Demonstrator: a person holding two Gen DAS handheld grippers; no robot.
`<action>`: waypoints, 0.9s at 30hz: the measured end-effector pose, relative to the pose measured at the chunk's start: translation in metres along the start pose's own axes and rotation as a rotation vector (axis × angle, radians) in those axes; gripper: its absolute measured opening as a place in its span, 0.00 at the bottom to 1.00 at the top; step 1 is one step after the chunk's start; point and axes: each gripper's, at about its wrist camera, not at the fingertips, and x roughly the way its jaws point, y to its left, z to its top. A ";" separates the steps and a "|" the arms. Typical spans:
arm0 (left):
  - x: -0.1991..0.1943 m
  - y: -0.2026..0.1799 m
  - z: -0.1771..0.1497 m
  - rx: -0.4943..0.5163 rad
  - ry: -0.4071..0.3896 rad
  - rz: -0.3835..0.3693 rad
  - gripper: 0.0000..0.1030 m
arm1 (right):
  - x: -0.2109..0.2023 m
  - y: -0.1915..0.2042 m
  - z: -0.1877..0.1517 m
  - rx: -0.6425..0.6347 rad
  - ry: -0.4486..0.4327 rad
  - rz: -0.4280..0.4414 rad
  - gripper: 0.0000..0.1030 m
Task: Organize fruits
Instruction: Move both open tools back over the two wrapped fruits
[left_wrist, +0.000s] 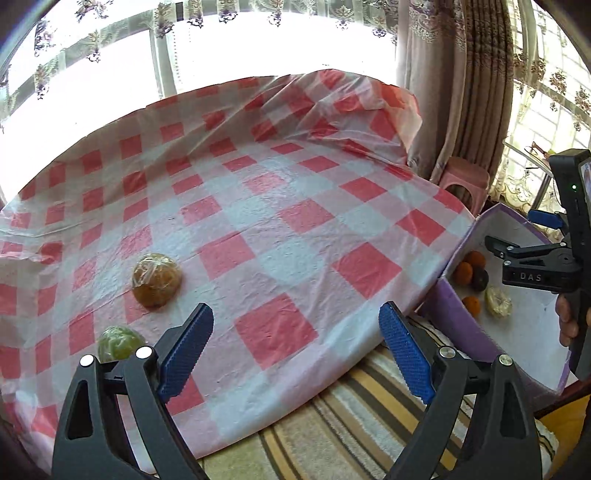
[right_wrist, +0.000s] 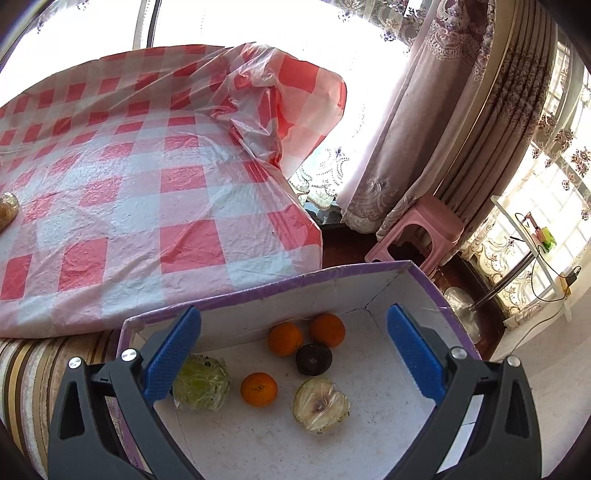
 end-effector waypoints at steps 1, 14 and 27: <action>-0.002 0.005 -0.002 -0.008 -0.006 0.020 0.86 | -0.001 0.002 0.001 0.000 0.001 0.003 0.98; -0.028 0.113 -0.037 -0.190 -0.016 0.142 0.86 | -0.023 0.044 0.011 0.037 -0.085 0.175 0.98; 0.007 0.169 -0.058 -0.228 0.127 0.110 0.82 | -0.036 0.127 0.032 -0.062 -0.102 0.494 0.98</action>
